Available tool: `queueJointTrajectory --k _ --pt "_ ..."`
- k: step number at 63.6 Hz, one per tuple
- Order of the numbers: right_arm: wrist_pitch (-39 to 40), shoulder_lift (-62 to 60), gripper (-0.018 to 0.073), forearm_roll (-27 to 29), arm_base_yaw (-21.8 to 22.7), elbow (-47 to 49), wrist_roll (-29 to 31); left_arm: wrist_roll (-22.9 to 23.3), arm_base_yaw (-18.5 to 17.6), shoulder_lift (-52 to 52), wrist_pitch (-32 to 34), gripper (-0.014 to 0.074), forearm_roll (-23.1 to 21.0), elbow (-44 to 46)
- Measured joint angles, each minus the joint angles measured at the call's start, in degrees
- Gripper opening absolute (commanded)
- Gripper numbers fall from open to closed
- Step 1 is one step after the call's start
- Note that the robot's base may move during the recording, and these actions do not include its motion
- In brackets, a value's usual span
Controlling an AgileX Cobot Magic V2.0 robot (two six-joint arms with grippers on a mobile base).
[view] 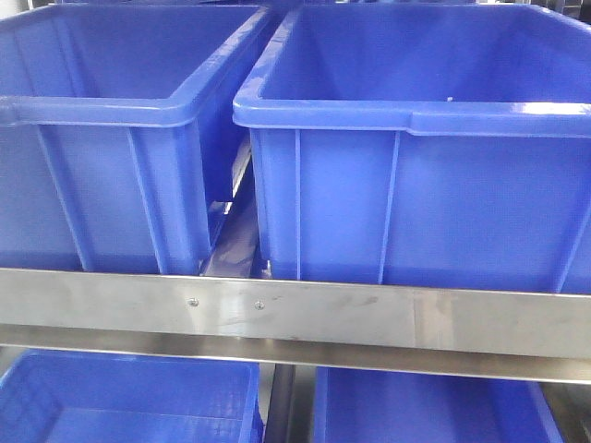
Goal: Sort and place red and blue blocks on shelf
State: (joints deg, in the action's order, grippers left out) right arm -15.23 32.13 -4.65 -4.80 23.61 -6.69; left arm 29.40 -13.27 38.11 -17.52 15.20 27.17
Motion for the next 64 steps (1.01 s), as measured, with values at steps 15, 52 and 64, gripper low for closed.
queueJointTrajectory --k 15,52,64 --pt "-1.14 -4.33 0.0055 0.0 0.0 -2.44 0.0 0.0 0.0 -1.99 0.0 0.0125 0.0 -1.96" --pt "-2.44 -5.47 0.0055 0.08 0.0 -2.65 0.04 0.0 0.0 -2.09 0.0 0.0125 0.0 -2.1" --pt "-2.56 -5.47 0.0055 0.08 0.0 -2.65 0.04 0.0 0.0 -2.09 0.0 0.0125 0.09 -2.1"
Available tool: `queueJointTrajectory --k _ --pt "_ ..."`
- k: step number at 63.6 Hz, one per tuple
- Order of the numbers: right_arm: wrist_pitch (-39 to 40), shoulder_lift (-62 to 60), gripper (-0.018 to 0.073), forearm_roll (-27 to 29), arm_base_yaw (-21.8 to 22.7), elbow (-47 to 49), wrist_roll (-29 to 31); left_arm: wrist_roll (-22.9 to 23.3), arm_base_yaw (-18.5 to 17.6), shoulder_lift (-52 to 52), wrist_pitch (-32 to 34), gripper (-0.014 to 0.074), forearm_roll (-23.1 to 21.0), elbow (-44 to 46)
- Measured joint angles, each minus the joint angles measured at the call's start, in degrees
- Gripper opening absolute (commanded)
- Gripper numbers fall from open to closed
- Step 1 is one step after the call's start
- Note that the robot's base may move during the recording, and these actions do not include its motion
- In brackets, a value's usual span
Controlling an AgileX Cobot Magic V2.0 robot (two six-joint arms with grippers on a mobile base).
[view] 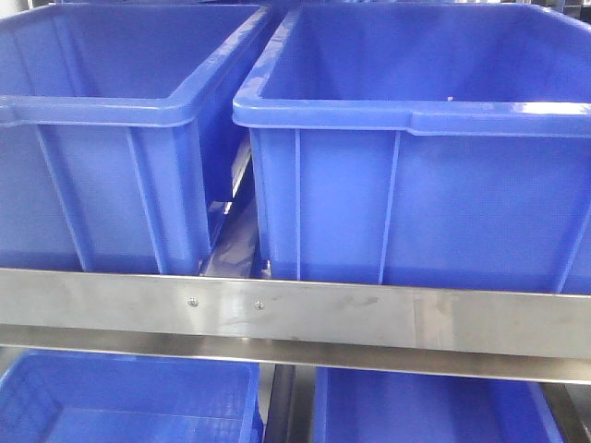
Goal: Sort and place red and blue blocks on shelf
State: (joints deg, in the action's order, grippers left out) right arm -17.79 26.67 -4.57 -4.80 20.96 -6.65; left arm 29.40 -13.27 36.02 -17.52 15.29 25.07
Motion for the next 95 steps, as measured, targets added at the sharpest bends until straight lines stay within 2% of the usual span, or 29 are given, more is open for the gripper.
queueJointTrajectory --k 53,71,80,95 --pt "0.0 0.0 0.0055 0.0 0.0 0.0 0.0 0.0 0.0 0.0 0.0 0.0125 0.0 0.0" --pt "0.0 -4.69 0.0055 0.37 0.0 -0.12 0.0 0.0 0.0 0.0 0.0 0.0125 0.0 0.0" --pt "1.12 -8.7 0.0055 0.51 0.0 -2.87 0.0 0.0 0.0 0.0 0.0 0.0125 0.0 0.0" --pt "3.55 -18.21 0.0055 0.51 0.0 -13.27 0.0 0.0 0.0 0.0 0.0 0.0125 0.0 0.0"
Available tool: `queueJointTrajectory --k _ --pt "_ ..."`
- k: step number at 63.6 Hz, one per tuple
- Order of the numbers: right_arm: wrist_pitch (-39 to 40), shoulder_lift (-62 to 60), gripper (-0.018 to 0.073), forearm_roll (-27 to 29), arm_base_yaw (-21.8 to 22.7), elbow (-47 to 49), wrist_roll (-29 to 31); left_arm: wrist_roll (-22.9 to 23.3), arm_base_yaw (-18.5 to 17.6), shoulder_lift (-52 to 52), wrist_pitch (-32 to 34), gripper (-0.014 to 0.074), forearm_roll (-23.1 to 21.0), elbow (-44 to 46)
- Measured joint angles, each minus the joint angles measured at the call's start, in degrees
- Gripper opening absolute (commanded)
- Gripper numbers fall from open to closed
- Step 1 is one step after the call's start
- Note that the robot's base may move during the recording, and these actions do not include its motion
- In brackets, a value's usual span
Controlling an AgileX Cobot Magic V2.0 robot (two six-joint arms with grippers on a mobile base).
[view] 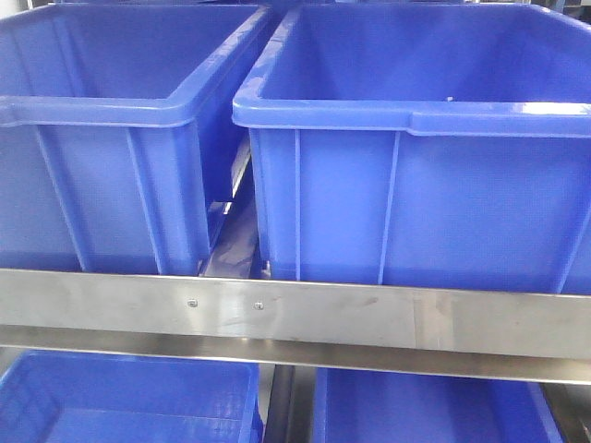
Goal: Sort and place red and blue blocks on shelf
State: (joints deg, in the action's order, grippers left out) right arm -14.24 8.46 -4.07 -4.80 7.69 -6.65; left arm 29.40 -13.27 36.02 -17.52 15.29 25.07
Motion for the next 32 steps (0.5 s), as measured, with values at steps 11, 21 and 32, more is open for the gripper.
queueJointTrajectory --k 11,21,32 --pt "0.43 -6.13 0.0055 0.0 0.0 -5.93 0.0 0.0 0.0 0.0 0.0 0.0125 0.0 0.0" --pt "0.91 -8.93 0.0055 0.0 0.0 -9.01 0.0 0.0 0.0 0.0 0.0 0.0125 0.0 0.0" --pt "2.16 -9.06 0.0055 0.0 0.0 -9.37 0.0 0.0 0.0 0.0 0.0 0.0125 0.0 0.0"
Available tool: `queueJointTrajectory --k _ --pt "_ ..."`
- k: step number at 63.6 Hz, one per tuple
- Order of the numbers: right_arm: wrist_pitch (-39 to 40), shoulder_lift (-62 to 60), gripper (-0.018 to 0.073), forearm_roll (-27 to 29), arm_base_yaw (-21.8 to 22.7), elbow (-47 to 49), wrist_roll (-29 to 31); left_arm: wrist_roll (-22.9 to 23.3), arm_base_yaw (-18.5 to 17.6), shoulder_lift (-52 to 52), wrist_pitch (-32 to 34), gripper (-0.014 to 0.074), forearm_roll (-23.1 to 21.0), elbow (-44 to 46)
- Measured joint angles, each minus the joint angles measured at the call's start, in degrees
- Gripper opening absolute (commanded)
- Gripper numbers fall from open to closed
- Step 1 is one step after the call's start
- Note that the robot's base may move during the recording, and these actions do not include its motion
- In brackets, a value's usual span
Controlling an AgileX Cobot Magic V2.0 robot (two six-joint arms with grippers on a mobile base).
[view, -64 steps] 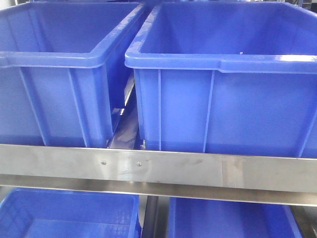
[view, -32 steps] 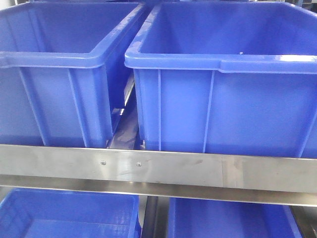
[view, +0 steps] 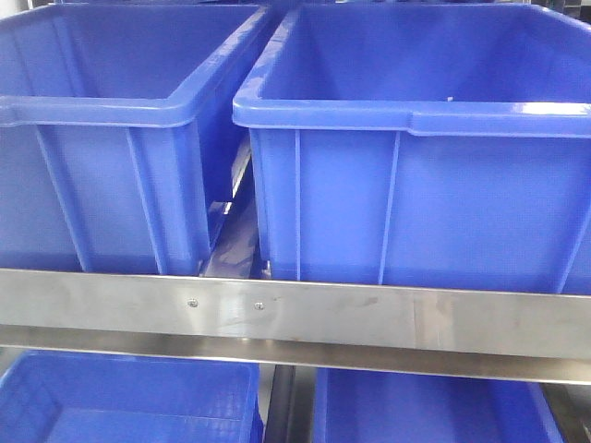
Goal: Sort and place red and blue blocks on shelf
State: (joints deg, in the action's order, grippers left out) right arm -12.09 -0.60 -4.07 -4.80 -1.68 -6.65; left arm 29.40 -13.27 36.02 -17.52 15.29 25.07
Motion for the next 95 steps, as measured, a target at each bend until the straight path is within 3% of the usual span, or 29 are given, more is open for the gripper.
queueJointTrajectory --k 95 --pt "0.41 0.0 0.0055 0.0 0.0 0.0 0.61 0.0 0.0 0.0 0.0 0.0125 0.0 0.0"
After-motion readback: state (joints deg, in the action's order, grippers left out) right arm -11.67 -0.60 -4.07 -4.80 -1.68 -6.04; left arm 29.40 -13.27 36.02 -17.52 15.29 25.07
